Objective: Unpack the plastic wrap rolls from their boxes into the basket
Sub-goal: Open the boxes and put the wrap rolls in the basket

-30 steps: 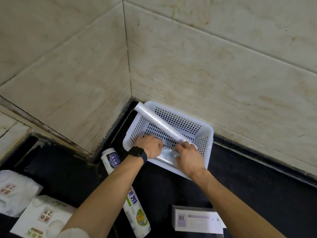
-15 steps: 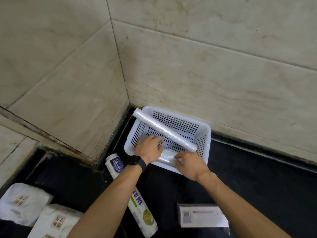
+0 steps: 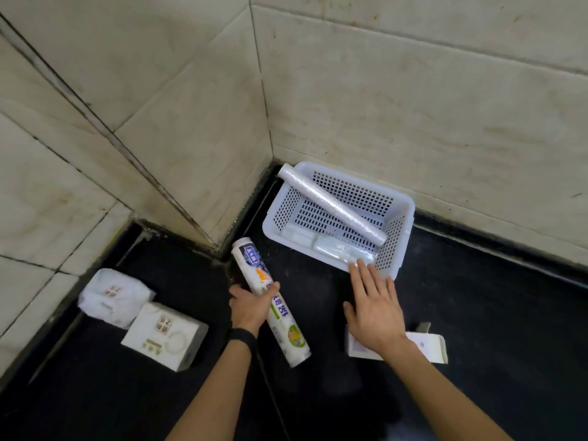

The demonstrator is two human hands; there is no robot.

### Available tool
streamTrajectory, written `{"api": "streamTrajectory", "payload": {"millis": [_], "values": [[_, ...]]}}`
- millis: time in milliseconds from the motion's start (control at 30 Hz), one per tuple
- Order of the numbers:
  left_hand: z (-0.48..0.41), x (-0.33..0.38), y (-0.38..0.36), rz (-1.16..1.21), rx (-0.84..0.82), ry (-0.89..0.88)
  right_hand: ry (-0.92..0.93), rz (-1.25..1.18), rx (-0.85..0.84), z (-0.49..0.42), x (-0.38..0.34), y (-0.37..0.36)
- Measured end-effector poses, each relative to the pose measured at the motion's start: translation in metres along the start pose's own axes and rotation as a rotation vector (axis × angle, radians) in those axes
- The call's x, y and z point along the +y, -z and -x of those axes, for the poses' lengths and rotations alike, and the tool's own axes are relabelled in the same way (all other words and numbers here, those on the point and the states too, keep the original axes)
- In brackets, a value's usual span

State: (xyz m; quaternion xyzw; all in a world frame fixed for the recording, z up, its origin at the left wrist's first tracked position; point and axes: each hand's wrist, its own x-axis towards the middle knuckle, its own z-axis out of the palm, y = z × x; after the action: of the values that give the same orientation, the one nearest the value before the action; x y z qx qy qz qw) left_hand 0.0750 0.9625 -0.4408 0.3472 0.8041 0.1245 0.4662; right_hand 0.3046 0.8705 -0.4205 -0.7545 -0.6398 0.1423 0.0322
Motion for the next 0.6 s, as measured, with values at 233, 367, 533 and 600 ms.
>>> {"api": "streamTrajectory", "payload": {"millis": [233,367,533,600], "values": [[0.013,-0.013,0.008,0.132,-0.072,0.019,0.028,-0.116,-0.124,-0.001,0.004,0.02],[0.056,-0.025,0.018,0.422,-0.151,-0.034,-0.021,-0.501,-0.041,0.031,0.003,0.047],[0.115,-0.012,0.024,0.674,-0.315,-0.14,-0.297,-1.073,-0.358,0.11,0.005,0.056],[0.132,-0.003,0.021,0.745,-0.335,-0.179,-0.452,-1.24,-0.31,0.14,0.008,0.045]]}}
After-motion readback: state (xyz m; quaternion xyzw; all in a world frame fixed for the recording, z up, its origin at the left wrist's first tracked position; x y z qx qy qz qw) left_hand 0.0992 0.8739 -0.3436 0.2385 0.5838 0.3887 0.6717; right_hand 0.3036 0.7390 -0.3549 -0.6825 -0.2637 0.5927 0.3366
